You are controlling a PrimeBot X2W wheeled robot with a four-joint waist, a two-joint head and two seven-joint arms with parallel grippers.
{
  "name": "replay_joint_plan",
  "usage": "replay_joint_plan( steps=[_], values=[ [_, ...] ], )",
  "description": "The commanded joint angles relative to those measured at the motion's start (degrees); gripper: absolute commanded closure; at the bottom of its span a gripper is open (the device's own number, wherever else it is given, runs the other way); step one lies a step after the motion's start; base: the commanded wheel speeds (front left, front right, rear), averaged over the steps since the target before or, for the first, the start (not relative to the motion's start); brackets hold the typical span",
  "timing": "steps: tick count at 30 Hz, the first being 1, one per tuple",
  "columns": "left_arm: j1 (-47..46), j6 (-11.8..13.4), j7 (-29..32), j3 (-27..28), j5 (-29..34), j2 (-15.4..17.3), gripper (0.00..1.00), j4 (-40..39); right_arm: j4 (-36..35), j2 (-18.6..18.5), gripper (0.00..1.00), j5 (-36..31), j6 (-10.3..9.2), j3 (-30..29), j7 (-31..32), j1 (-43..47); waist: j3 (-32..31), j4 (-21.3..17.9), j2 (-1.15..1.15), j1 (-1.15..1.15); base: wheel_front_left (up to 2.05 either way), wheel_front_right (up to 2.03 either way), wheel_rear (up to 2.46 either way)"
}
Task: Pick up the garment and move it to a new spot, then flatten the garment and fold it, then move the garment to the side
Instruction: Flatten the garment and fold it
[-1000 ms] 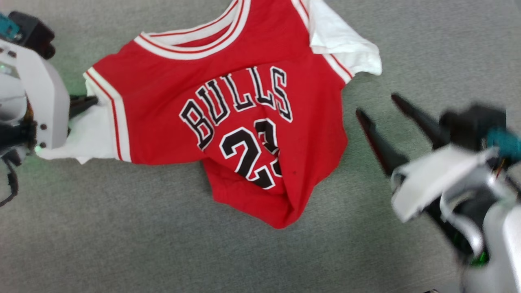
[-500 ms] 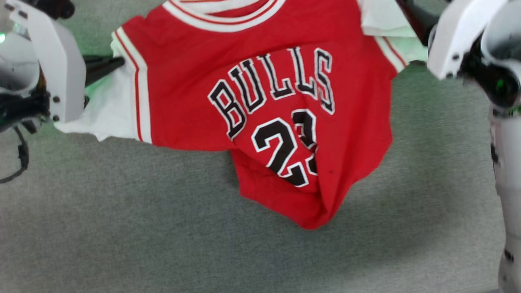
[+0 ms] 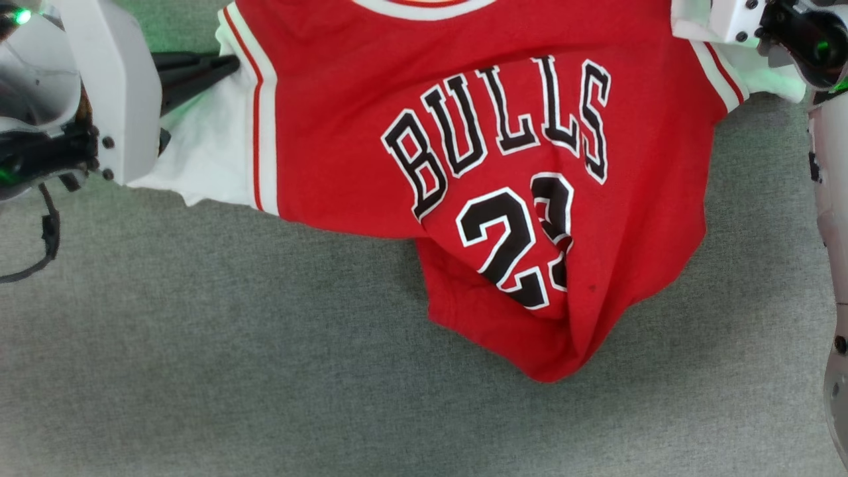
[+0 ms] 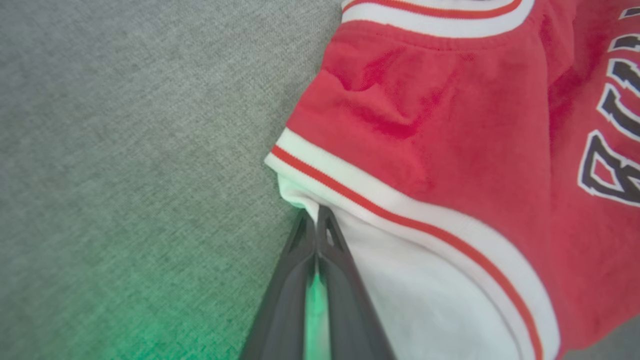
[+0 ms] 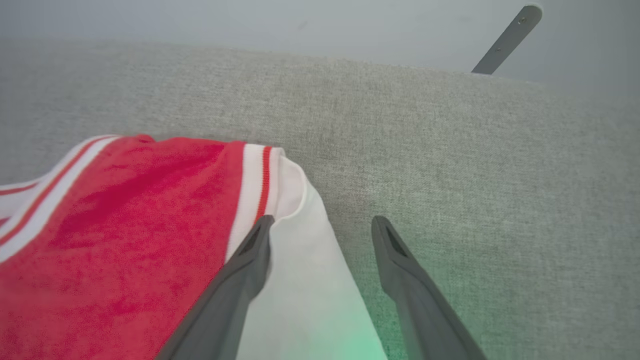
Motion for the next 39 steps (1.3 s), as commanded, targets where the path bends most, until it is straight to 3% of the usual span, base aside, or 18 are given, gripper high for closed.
replay_joint_plan(
  steps=[1,7,9,10,11,12,23,39],
  values=[
    [2.47,0.29,0.99,-2.55,0.41,-0.15,1.00,0.86,1.45,0.01,0.00,-0.66,-0.04,-0.61,-0.90,-1.18,0.14,0.10,0.00,0.00,0.00,0.00,0.00],
    [2.52,0.28,0.97,-2.69,0.17,-0.08,1.00,0.28,5.75,0.70,0.02,-1.03,-0.04,-0.78,-3.06,-2.78,0.31,0.02,0.00,0.00,0.00,0.00,0.00],
    [2.48,0.29,0.96,-2.73,0.03,0.06,1.00,0.18,6.52,0.85,0.53,-0.54,-0.04,-0.24,-3.85,-3.25,0.38,-0.05,0.00,0.00,0.00,0.00,0.00],
    [2.41,0.28,0.94,-2.73,-0.10,0.19,1.00,0.17,7.02,0.85,0.84,-0.17,-0.04,-0.20,-4.14,-3.47,0.46,-0.08,0.00,0.00,0.00,0.00,0.00],
    [2.41,0.28,0.94,-2.73,-0.10,0.19,1.00,0.17,7.02,0.85,0.84,-0.17,-0.04,-0.20,-4.14,-3.47,0.46,-0.08,0.00,0.00,0.00,0.00,0.00],
    [2.36,0.29,0.86,-2.73,-0.15,0.31,1.00,0.19,7.52,0.84,1.00,0.04,-0.04,-0.06,-4.35,-3.70,0.54,-0.11,0.00,0.00,0.00,0.00,0.00],
    [2.00,0.43,-4.49,-2.19,-2.09,-0.74,1.00,1.92,10.89,-0.21,1.00,0.28,-0.04,1.00,-8.26,-5.97,-0.95,0.20,0.00,0.00,0.00,0.00,0.00],
    [-0.48,0.22,-30.43,1.24,-1.92,-7.96,1.00,17.56,6.29,-7.05,1.00,6.51,-0.04,1.71,-15.27,-4.74,-12.46,4.36,0.00,0.00,0.00,0.00,0.00]
  ],
)
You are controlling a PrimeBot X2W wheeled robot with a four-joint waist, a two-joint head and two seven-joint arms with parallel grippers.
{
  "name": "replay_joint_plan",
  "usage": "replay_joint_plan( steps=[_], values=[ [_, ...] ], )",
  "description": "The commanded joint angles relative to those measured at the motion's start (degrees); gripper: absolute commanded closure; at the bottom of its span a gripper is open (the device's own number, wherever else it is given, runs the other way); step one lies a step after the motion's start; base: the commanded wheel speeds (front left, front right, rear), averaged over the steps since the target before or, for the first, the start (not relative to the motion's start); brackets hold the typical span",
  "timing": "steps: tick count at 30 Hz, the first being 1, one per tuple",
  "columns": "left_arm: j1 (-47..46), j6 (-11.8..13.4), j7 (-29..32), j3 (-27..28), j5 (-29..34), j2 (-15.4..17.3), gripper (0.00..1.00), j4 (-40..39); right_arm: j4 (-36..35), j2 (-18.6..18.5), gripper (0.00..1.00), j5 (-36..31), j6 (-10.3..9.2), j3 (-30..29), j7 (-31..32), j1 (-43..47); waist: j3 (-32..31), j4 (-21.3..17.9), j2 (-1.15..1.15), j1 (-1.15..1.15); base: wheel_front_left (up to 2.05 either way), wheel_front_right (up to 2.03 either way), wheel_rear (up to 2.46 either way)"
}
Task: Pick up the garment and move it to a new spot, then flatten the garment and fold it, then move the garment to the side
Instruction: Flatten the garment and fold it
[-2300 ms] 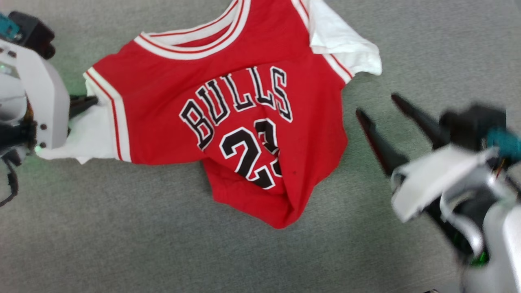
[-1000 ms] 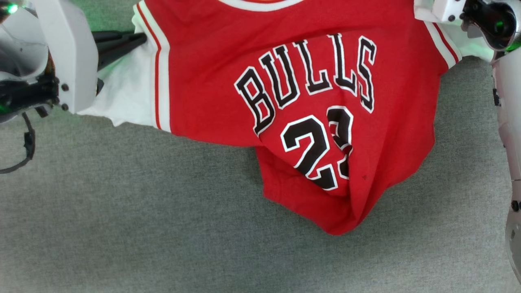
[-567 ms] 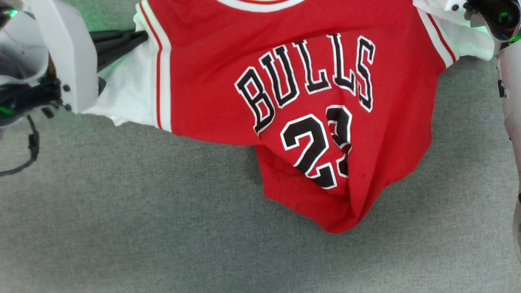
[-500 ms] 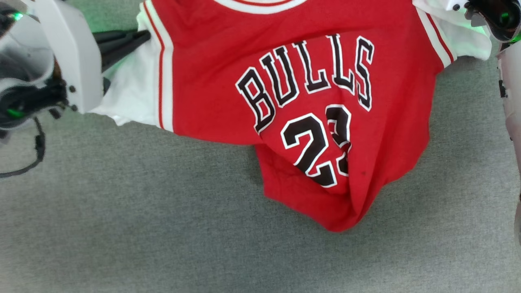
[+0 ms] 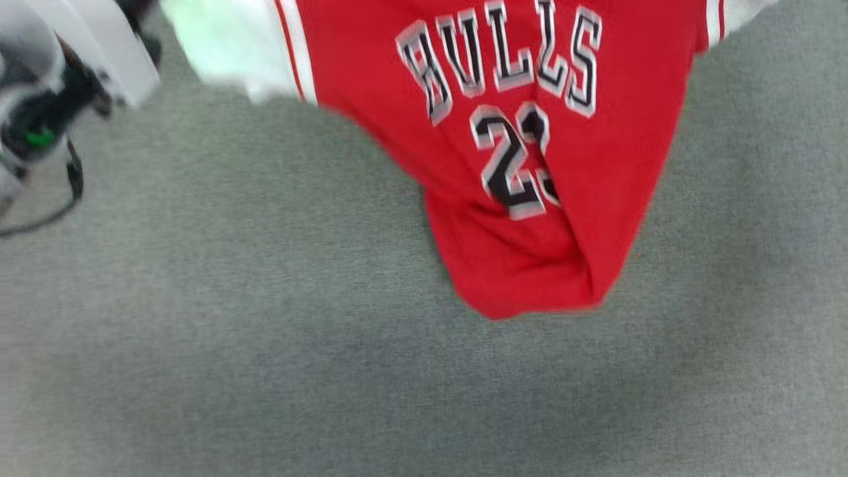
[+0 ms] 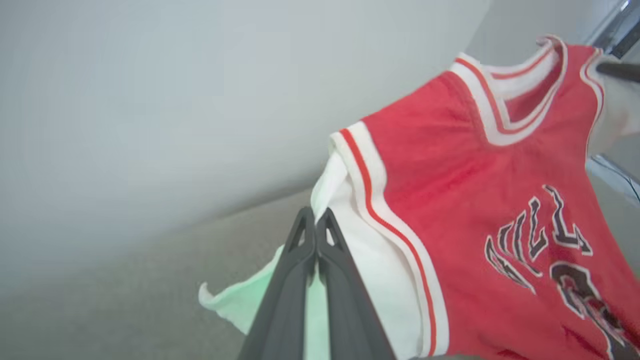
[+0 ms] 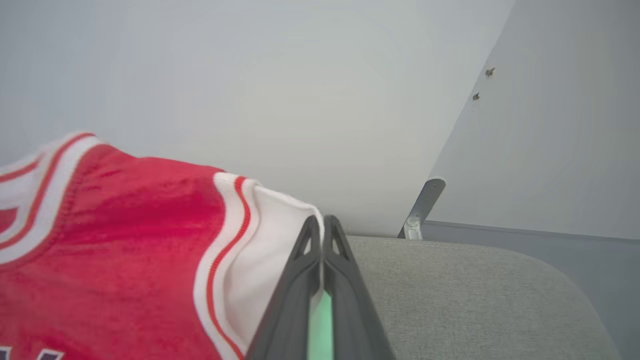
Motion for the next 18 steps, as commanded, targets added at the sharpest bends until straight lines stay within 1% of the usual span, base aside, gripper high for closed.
replay_joint_plan(
  steps=[1,5,7,12,15,16,18],
  values=[
    [-1.22,0.13,-1.29,0.79,-0.51,-0.52,1.00,1.25,-0.40,-0.40,1.00,-0.03,-0.04,-0.50,-1.02,-1.06,-1.86,1.92,0.00,0.00,0.00,0.00,0.00],
    [-5.77,0.14,-6.16,3.59,-0.57,-3.20,1.00,7.87,-0.17,-0.43,1.00,-2.39,-0.05,-2.99,-4.64,-4.06,-1.16,2.77,0.00,0.00,0.00,0.00,0.00],
    [-9.37,0.14,-8.56,4.37,1.24,-4.67,1.00,12.02,0.65,0.22,1.00,-4.22,-0.06,-4.99,-7.07,-6.50,-0.50,2.93,0.00,0.00,0.00,0.00,0.00],
    [-20.12,0.24,-13.12,9.13,3.42,-8.20,1.00,21.43,3.13,3.00,1.00,-10.56,-0.09,-13.82,-14.58,-15.76,1.66,3.02,0.00,0.00,0.00,0.00,0.00],
    [-26.22,0.27,-13.98,13.28,4.91,-10.00,1.00,24.15,4.14,4.70,1.00,-14.82,-0.13,-18.64,-19.10,-20.95,2.39,3.12,0.00,0.00,0.00,0.00,0.00],
    [-28.58,0.27,-14.02,15.60,6.08,-10.12,1.00,24.41,4.43,5.14,1.00,-16.18,-0.13,-20.09,-20.39,-22.59,2.63,3.13,0.00,0.00,0.00,0.00,0.00],
    [-30.05,0.26,-14.01,20.13,8.05,-11.08,1.00,24.22,5.69,6.13,1.00,-18.42,-0.13,-22.14,-21.83,-24.91,2.94,3.16,0.00,0.00,0.00,0.00,0.00]
  ],
)
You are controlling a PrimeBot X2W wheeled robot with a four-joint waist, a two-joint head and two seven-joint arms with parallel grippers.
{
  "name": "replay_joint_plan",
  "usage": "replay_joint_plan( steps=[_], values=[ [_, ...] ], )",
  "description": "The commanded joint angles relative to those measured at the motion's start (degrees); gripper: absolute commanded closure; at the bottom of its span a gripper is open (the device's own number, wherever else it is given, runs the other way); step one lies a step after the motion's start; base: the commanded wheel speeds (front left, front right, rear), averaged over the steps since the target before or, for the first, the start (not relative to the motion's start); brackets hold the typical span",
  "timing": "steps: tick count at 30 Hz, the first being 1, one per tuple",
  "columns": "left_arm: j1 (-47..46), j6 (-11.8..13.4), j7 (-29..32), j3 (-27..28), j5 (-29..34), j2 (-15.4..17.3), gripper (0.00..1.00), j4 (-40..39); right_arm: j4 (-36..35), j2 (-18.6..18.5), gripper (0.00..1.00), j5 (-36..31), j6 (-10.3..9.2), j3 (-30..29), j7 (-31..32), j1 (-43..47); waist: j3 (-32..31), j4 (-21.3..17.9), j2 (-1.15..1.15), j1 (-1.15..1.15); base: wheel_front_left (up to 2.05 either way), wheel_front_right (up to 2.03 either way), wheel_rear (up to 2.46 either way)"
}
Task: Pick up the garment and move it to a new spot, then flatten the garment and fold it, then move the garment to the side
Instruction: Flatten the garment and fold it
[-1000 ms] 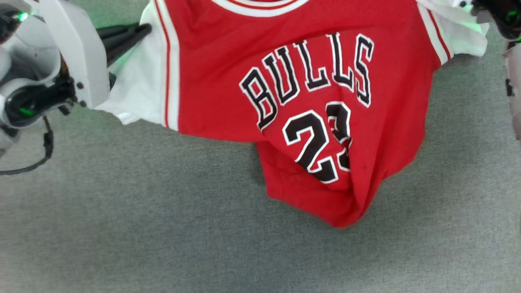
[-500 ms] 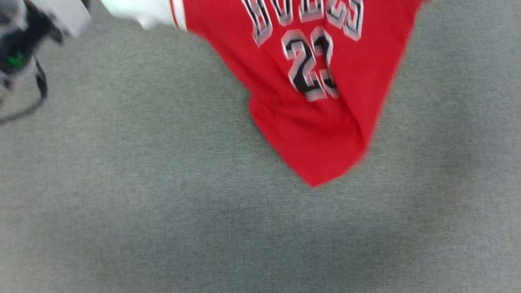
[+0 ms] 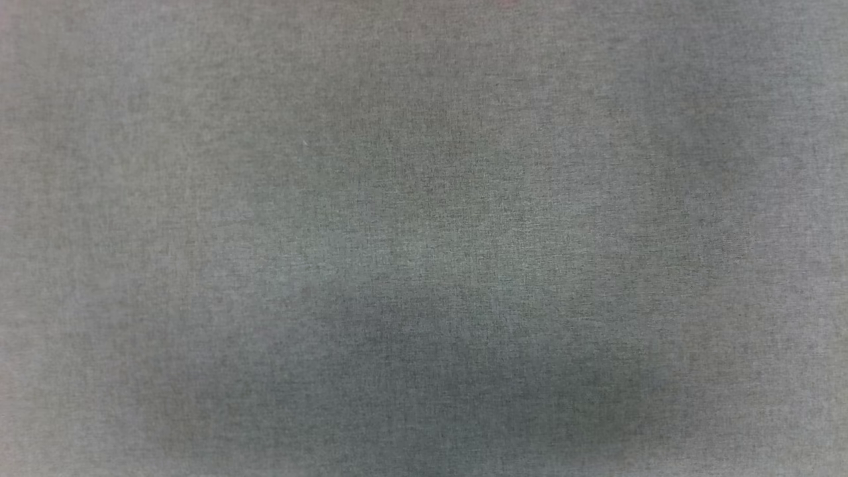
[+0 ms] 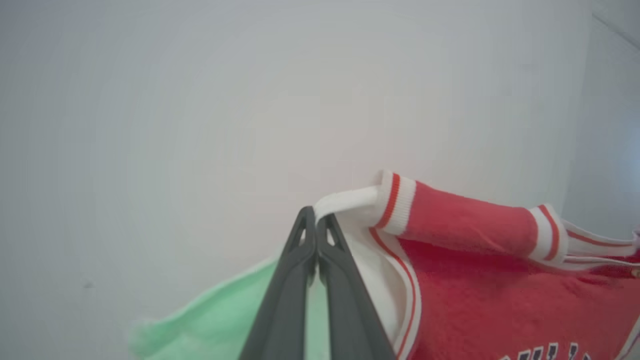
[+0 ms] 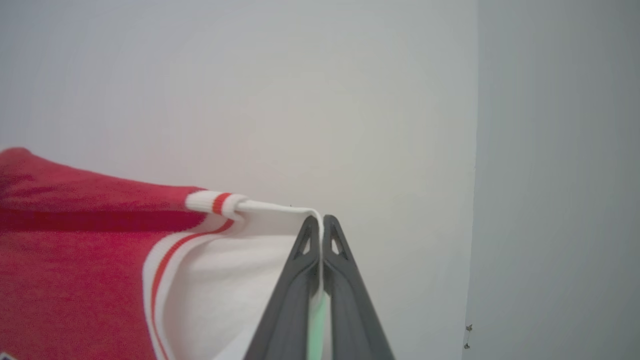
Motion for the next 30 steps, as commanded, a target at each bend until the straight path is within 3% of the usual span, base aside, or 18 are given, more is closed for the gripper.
replay_joint_plan(
  steps=[1,6,11,16,19,23,26,30],
  values=[
    [0.49,0.34,-0.36,2.54,1.55,0.69,1.00,0.38,1.14,-0.50,1.00,-1.09,-0.24,-1.39,-0.71,-0.76,0.30,0.08,0.00,0.00,0.00,0.00,0.00],
    [8.68,0.24,-0.31,6.52,4.25,-1.23,1.00,-4.18,5.53,0.73,1.00,-3.06,-0.21,0.88,-1.46,-0.46,-0.22,0.30,0.00,0.00,0.00,0.00,0.00],
    [20.86,0.24,-0.32,6.67,1.27,0.64,1.00,-9.99,7.73,0.34,1.00,-1.42,-0.17,5.97,-1.54,4.96,-0.88,0.36,0.00,0.00,0.00,0.00,0.00],
    [34.29,0.23,-0.25,5.39,-2.39,4.77,1.00,-18.96,5.11,-0.81,1.00,5.33,-0.17,13.59,0.74,13.92,-2.43,0.70,0.00,0.00,0.00,0.00,0.00],
    [42.89,0.22,-0.22,4.64,-4.22,7.04,1.00,-24.68,-0.21,-2.86,1.00,11.01,-0.17,18.09,4.21,21.57,-3.85,1.01,0.00,0.00,0.00,0.00,0.00],
    [53.29,0.22,-0.21,0.71,-6.34,11.60,1.00,-33.86,-12.24,-6.22,1.00,19.68,-0.17,22.31,11.41,34.32,-5.90,0.89,0.00,0.00,0.00,0.00,0.00],
    [59.91,0.22,-0.22,-1.41,-7.59,15.09,1.00,-40.92,-22.34,-9.52,1.00,24.53,-0.17,20.88,17.62,45.24,-7.34,1.12,0.00,0.00,0.00,0.00,0.00],
    [68.59,0.22,-0.21,-1.16,-7.77,17.75,1.00,-46.10,-35.36,-11.18,1.00,27.43,-0.16,16.07,26.02,59.83,-8.76,1.64,0.00,0.00,0.00,0.00,0.00]
  ],
)
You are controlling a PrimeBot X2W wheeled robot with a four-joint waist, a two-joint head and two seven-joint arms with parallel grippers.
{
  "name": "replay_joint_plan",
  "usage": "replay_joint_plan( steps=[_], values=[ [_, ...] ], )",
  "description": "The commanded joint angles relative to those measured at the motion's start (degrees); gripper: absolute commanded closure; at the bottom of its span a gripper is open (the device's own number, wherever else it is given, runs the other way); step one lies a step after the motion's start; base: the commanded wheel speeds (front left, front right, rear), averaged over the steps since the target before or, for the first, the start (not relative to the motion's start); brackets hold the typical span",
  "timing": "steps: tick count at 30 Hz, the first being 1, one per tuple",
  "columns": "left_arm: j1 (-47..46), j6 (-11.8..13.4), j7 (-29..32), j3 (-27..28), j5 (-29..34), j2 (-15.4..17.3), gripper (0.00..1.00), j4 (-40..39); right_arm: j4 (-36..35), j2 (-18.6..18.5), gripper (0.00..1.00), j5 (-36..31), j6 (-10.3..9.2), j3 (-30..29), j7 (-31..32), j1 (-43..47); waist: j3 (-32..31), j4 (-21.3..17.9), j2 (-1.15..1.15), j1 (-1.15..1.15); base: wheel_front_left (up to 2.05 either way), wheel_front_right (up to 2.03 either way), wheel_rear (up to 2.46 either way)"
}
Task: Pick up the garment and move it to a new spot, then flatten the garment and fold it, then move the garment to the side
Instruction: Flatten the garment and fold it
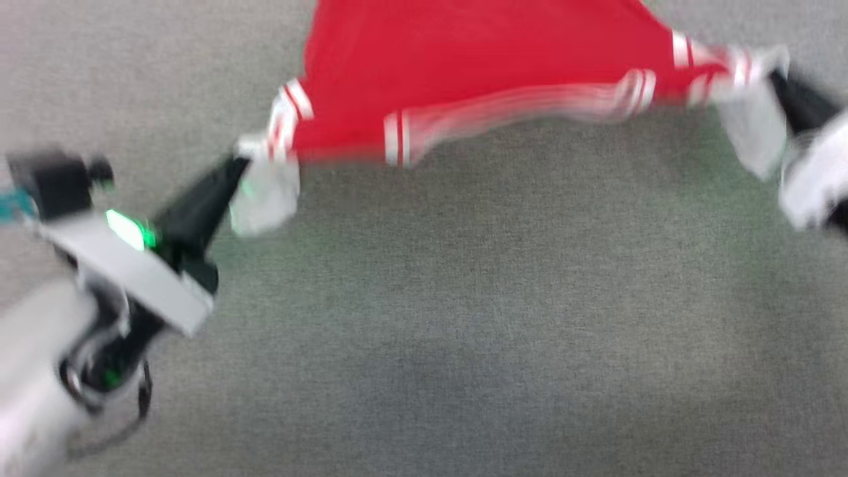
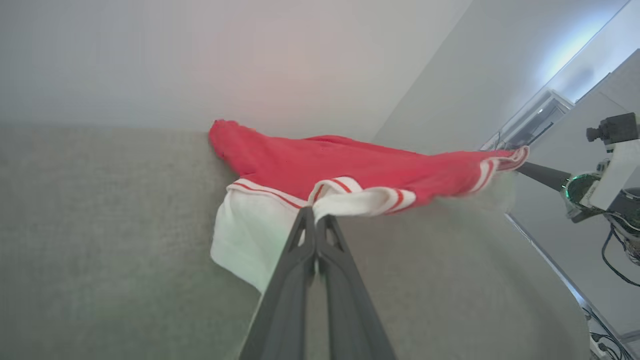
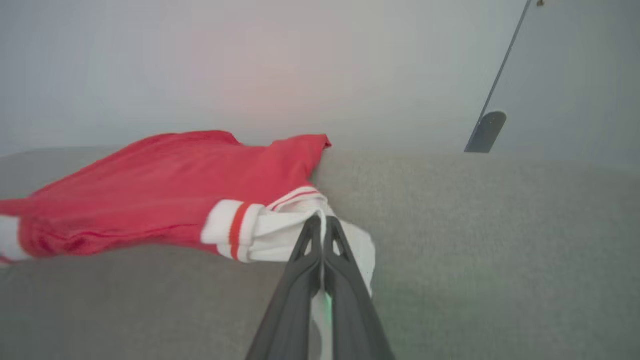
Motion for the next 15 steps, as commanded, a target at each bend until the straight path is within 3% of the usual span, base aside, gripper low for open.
replay_joint_plan(
  steps=[1,2,9,15],
  values=[
    [3.77,0.12,0.04,0.76,0.10,0.82,1.00,-1.21,-4.77,0.30,1.00,0.30,-0.07,-2.30,2.88,5.27,-1.33,0.52,0.00,0.00,0.00,0.00,0.00],
    [3.77,0.12,0.04,0.76,0.10,0.82,1.00,-1.21,-4.77,0.30,1.00,0.30,-0.07,-2.30,2.88,5.27,-1.33,0.52,0.00,0.00,0.00,0.00,0.00],
    [17.22,0.12,0.04,4.50,1.40,1.22,1.00,-6.07,-23.21,4.11,1.00,1.67,-0.06,-8.60,16.00,25.04,-2.57,1.02,0.00,0.00,0.00,0.00,0.00],
    [25.53,0.12,0.04,6.98,2.89,2.36,1.00,-9.71,-32.68,7.46,1.00,2.02,-0.06,-11.97,23.16,35.32,-2.56,1.25,0.00,0.00,0.00,0.00,0.00]
  ],
)
